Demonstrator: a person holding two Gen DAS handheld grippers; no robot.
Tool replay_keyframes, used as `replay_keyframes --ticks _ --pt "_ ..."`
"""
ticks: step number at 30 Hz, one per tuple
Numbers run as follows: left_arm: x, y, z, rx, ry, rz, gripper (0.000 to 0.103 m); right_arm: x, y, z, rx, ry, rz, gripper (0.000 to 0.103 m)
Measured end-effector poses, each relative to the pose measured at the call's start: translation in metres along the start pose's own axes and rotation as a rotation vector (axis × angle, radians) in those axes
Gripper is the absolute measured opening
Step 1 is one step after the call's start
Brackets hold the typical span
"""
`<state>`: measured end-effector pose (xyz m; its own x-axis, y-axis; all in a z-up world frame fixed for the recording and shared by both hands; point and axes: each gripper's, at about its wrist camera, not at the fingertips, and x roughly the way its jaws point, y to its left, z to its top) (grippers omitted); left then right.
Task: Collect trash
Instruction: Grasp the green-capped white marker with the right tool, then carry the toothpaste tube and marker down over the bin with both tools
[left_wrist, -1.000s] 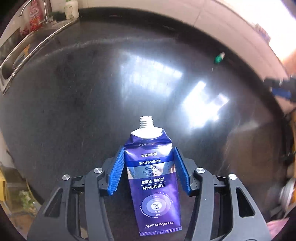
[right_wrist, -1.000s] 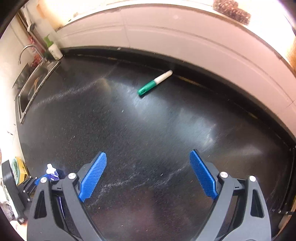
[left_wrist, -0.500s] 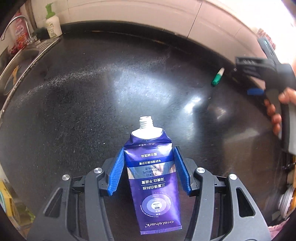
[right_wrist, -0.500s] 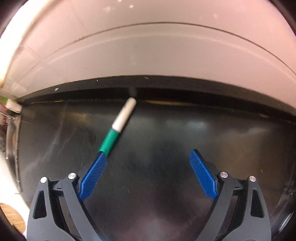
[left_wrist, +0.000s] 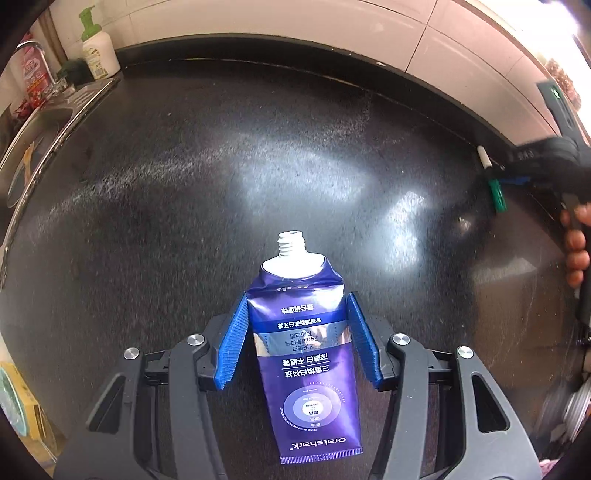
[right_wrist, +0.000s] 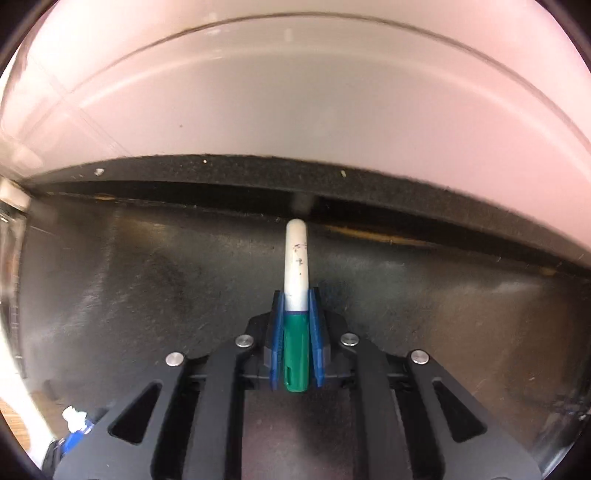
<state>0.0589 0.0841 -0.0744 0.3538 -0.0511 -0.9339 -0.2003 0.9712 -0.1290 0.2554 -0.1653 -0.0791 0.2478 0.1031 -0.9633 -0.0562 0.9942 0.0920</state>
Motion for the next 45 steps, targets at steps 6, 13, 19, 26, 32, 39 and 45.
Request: replay_keyframes --ticks 6,13,19,26,32,39,45 --pt "-0.005 -0.007 0.004 0.004 -0.02 -0.005 0.052 -0.004 -0.003 -0.027 -0.045 0.033 0.02 0.014" --pt "-0.032 -0.007 -0.011 -0.011 -0.057 0.017 0.052 -0.023 0.009 -0.076 -0.128 0.054 0.066 0.014" --pt "-0.055 0.006 -0.034 -0.057 -0.082 0.042 0.052 -0.053 0.032 -0.119 -0.274 0.032 0.095 0.014" --pt "-0.081 0.034 -0.071 -0.136 -0.113 0.076 0.052 -0.081 0.072 -0.165 -0.414 0.016 0.143 0.014" --pt "-0.114 0.099 -0.118 -0.299 -0.144 0.155 0.052 -0.092 0.157 -0.21 -0.6 0.051 0.256 0.014" --pt "-0.149 0.207 -0.208 -0.574 -0.132 0.289 0.052 -0.099 0.302 -0.297 -0.879 0.126 0.377 0.014" --pt "-0.157 0.284 -0.285 -0.78 -0.105 0.331 0.052 -0.09 0.391 -0.383 -1.068 0.221 0.427 0.014"
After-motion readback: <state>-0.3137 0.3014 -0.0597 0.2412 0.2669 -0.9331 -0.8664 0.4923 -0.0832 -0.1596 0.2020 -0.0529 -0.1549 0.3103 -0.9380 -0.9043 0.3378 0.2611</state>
